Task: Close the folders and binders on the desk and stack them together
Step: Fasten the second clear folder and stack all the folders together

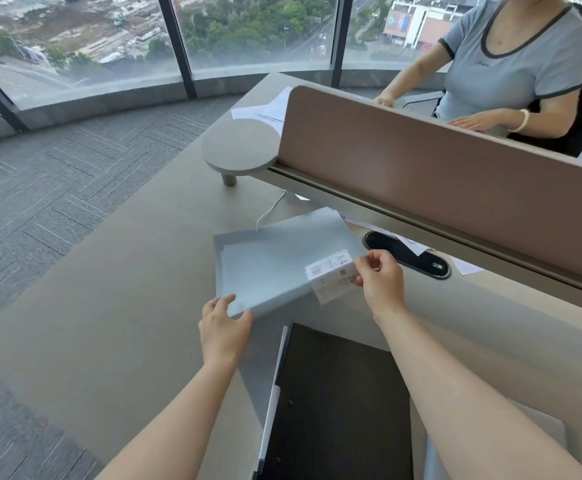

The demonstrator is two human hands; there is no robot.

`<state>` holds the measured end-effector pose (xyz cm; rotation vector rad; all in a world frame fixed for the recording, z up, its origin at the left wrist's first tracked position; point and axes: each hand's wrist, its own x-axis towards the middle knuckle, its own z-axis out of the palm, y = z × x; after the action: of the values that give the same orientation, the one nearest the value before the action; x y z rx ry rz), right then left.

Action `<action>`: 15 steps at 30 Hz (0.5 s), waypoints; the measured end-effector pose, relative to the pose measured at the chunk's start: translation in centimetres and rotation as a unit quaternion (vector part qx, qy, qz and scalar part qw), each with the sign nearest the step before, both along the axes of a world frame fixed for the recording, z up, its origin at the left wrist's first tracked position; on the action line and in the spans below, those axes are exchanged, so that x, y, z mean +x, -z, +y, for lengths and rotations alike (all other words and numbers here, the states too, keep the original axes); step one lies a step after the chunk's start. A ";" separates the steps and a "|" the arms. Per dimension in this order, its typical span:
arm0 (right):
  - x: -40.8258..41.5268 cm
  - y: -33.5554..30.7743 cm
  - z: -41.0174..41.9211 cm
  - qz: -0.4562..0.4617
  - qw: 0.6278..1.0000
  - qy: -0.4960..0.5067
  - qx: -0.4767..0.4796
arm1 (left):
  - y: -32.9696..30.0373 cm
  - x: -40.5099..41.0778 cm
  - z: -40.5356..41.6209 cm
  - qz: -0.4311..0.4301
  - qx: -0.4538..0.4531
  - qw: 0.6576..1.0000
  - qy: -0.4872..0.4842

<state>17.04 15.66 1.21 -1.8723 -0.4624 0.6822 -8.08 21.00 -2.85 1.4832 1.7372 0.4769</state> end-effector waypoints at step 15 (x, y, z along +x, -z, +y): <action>-4.0 -5.1 0.4 0.083 0.982 -0.058 0.159 | -3.0 -3.2 0.4 -0.025 0.039 0.998 0.032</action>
<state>13.01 16.06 6.29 -1.4840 -0.5408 0.7847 -11.32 21.38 0.13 1.5633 1.6427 0.5486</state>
